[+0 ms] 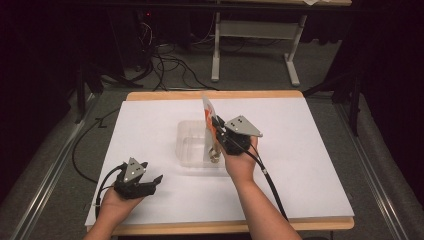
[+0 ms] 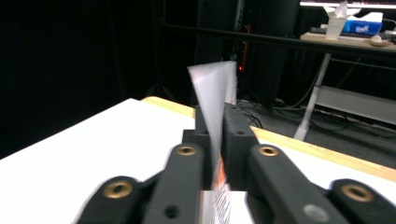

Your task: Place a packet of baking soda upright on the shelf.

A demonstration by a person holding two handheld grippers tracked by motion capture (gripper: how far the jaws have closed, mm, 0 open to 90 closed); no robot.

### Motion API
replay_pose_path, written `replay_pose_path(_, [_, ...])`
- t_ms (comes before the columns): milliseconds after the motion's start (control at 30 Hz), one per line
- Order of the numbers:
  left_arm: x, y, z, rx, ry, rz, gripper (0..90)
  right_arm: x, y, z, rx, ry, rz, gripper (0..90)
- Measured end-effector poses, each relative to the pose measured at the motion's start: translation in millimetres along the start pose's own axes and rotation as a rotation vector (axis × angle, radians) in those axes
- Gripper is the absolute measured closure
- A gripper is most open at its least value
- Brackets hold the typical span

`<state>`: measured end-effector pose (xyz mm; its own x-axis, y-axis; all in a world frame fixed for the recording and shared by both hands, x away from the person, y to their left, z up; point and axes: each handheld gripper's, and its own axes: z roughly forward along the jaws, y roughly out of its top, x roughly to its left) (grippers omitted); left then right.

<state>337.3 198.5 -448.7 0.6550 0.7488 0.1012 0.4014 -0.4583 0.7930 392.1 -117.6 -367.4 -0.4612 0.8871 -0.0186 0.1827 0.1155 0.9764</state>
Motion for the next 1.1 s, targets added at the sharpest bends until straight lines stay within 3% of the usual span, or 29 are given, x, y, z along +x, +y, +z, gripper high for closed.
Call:
replay_pose_path(133, [0.1,0.0,0.2,0.001,-0.002,0.001,30.6,1.1,-3.7,0.9,0.021,0.005,0.006,72.1])
replay_pose_path(267, [0.1,0.0,-0.2,-0.002,-0.002,-0.001,30.6,2.0,-14.8,2.3,0.07,0.022,0.023,70.9])
replay_pose_path(367, [0.4,-0.1,-0.1,-0.001,-0.002,0.0,30.6,4.6,-29.8,0.6,0.108,0.034,0.029,73.6])
replay_pose_path(533, [-0.3,0.0,0.8,0.001,-0.001,0.004,30.6,6.6,-39.8,-0.8,0.127,0.041,0.029,88.6])
replay_pose_path(733, [-0.5,0.0,0.3,0.004,0.0,0.004,30.6,13.3,-47.4,-0.5,0.127,0.044,0.011,89.7])
replay_pose_path(1100, [-1.0,-0.2,0.9,0.0,0.0,0.005,30.6,16.7,-62.3,1.3,0.156,0.048,0.035,89.5])
